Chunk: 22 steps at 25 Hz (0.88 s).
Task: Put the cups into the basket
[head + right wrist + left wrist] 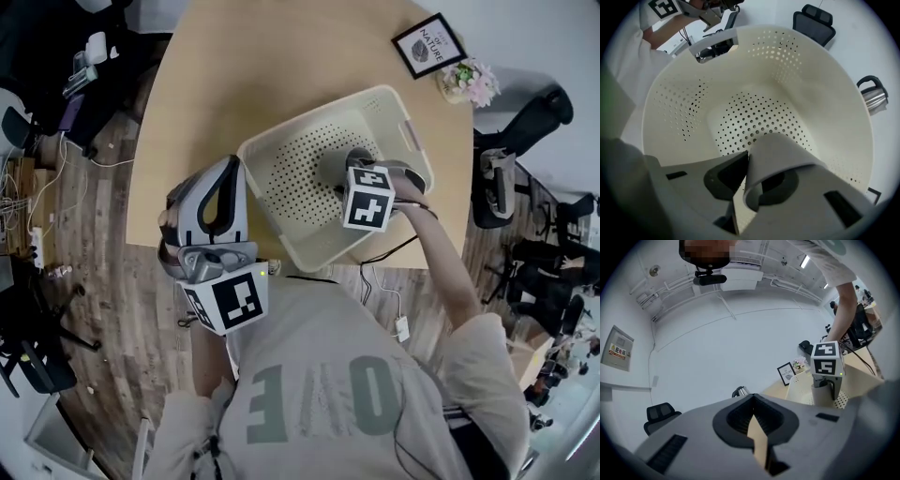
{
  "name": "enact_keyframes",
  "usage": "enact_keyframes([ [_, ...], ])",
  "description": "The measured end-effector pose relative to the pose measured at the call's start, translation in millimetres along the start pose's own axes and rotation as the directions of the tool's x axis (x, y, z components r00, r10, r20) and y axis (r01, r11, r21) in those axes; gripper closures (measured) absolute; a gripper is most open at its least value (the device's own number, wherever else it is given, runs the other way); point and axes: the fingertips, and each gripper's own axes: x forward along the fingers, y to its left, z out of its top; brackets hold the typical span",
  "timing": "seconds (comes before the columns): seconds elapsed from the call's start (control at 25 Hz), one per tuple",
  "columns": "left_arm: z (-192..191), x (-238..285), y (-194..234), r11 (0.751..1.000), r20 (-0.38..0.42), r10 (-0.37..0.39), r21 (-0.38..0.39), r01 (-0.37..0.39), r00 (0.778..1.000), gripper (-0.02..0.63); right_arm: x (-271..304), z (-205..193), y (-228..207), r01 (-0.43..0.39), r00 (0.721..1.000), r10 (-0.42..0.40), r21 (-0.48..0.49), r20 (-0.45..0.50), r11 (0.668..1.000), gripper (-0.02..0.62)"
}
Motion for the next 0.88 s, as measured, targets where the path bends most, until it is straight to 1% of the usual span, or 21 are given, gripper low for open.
enact_keyframes([
  [0.08, 2, -3, 3, 1.0, 0.001, 0.009, 0.008, -0.009, 1.0, 0.598, 6, -2, -1, -0.003, 0.999, 0.002, -0.02, -0.036, 1.0, 0.541],
  [0.2, 6, -5, 6, 1.0, 0.003, 0.025, 0.016, -0.025, 1.0, 0.597, 12, -3, -3, 0.024, 0.997, -0.026, -0.033, -0.07, 0.999, 0.539],
  [0.4, 12, -10, 5, 1.0, 0.008, 0.019, 0.018, -0.019, 1.0, 0.597, 10, 3, -6, 0.091, 0.993, -0.091, -0.007, -0.077, 0.996, 0.526],
  [0.48, 13, -11, 5, 1.0, 0.013, 0.015, 0.02, -0.016, 1.0, 0.597, 4, 7, -8, 0.112, 0.99, -0.113, -0.011, -0.08, 0.994, 0.528],
  [0.72, 23, -14, 4, 1.0, 0.037, 0.003, 0.023, -0.004, 0.999, 0.598, -34, 16, -11, 0.168, 0.985, -0.168, -0.009, -0.033, 0.986, 0.528],
  [0.88, 33, -13, 3, 0.999, 0.067, -0.012, 0.032, 0.01, 0.998, 0.597, -74, 21, -8, 0.198, 0.98, -0.198, 0.029, 0.011, 0.98, 0.529],
])
